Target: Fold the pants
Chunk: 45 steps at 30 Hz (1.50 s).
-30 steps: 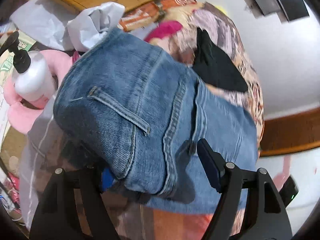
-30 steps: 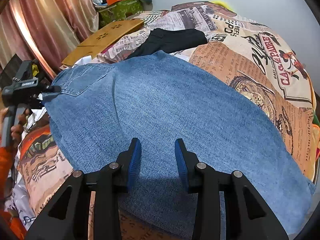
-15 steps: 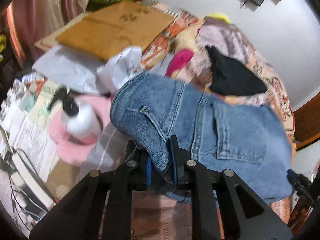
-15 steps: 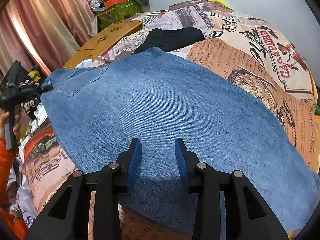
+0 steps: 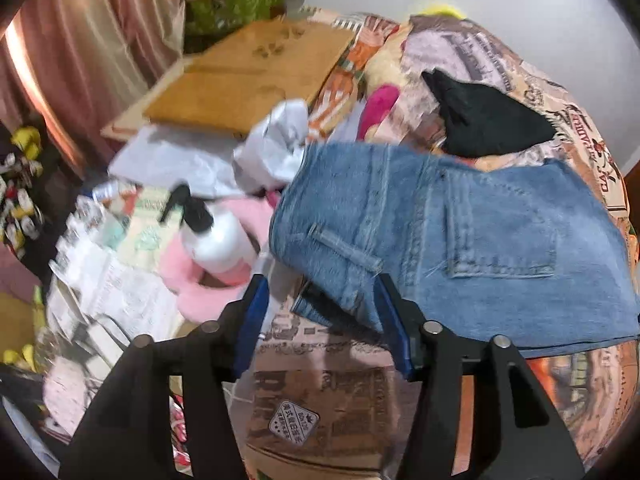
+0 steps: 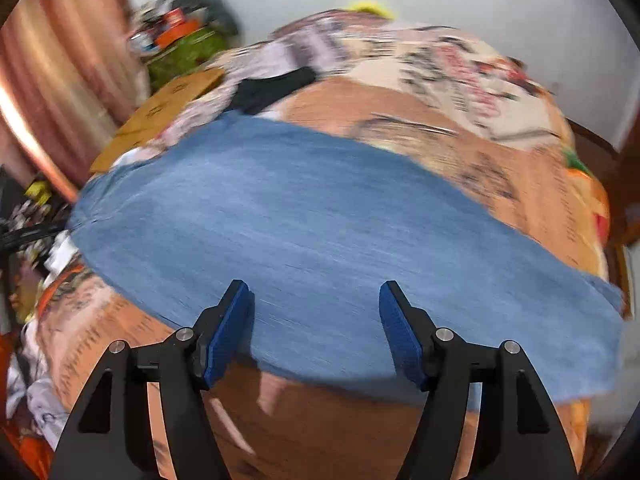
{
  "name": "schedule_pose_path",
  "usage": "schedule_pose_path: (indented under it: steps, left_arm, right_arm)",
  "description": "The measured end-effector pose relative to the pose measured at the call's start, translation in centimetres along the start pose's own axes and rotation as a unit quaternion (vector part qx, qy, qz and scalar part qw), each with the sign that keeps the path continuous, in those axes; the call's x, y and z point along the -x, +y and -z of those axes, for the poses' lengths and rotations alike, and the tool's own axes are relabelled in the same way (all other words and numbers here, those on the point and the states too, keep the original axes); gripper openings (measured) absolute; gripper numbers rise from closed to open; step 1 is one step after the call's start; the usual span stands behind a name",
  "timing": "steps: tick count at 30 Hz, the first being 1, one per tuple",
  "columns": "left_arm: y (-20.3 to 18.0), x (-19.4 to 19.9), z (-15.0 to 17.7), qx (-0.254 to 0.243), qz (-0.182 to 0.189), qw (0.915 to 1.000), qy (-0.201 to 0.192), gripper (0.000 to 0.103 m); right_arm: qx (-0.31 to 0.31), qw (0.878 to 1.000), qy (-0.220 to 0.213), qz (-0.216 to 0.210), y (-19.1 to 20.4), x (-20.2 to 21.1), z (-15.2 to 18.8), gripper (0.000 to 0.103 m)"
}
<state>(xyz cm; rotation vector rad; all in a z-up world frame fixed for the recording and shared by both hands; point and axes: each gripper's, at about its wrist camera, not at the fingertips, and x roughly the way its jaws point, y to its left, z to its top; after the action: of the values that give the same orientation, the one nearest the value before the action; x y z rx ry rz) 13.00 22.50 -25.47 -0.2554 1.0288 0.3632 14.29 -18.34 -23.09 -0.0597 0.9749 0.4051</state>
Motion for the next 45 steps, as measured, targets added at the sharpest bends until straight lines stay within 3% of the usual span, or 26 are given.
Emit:
schedule_pose_path:
  steps: [4, 9, 17, 23, 27, 29, 30, 31, 32, 38, 45]
  left_arm:
    - [-2.4, 2.4, -1.6, -0.017, 0.013, 0.9994, -0.028, 0.061]
    - [-7.9, 3.0, -3.8, -0.047, 0.067, 0.9961, -0.033, 0.064]
    - [-17.9, -0.1, -3.3, -0.113, 0.107, 0.9876, 0.021, 0.064]
    - [-22.9, -2.0, -0.6, -0.176, 0.100, 0.9779, 0.051, 0.064]
    - [-23.4, -1.7, 0.2, -0.187, 0.078, 0.9786, 0.034, 0.068]
    - [-23.4, -1.6, 0.3, -0.190, 0.068, 0.9791, 0.027, 0.072]
    - [-23.5, -1.6, 0.4, -0.191, 0.063, 0.9793, 0.024, 0.074]
    - [-23.6, -1.6, 0.5, -0.193, 0.060, 0.9793, 0.020, 0.075]
    - [-23.6, -1.6, 0.5, -0.193, 0.058, 0.9792, 0.019, 0.075]
    - [-24.5, -0.8, 0.1, -0.217, 0.061, 0.9740, 0.022, 0.075]
    - [-26.0, 2.1, -1.3, -0.215, 0.102, 0.9712, -0.017, 0.076]
  right_arm:
    - [-0.071, 0.996, -0.020, 0.048, -5.6, 2.8, 2.1, 0.064]
    - [-0.174, 0.978, -0.048, 0.105, -13.5, 6.7, 5.7, 0.064]
    - [-0.290, 0.941, -0.040, 0.169, -22.8, 8.3, 11.2, 0.064]
    - [-0.343, 0.925, -0.048, 0.156, -26.0, 7.0, 12.3, 0.064]
    - [-0.363, 0.918, -0.059, 0.145, -27.4, 5.7, 12.3, 0.062]
    - [-0.374, 0.915, -0.064, 0.137, -27.9, 5.1, 12.4, 0.043]
    - [-0.378, 0.914, -0.061, 0.134, -28.1, 4.8, 12.4, 0.034]
    - [-0.381, 0.913, -0.061, 0.130, -28.2, 4.6, 12.6, 0.018]
    - [-0.382, 0.914, -0.062, 0.124, -28.3, 4.4, 12.6, 0.012]
    - [-0.288, 0.936, -0.068, 0.192, -26.3, 5.5, 11.0, 0.004]
    - [-0.233, 0.940, -0.092, 0.232, -26.3, 8.6, 8.7, 0.003]
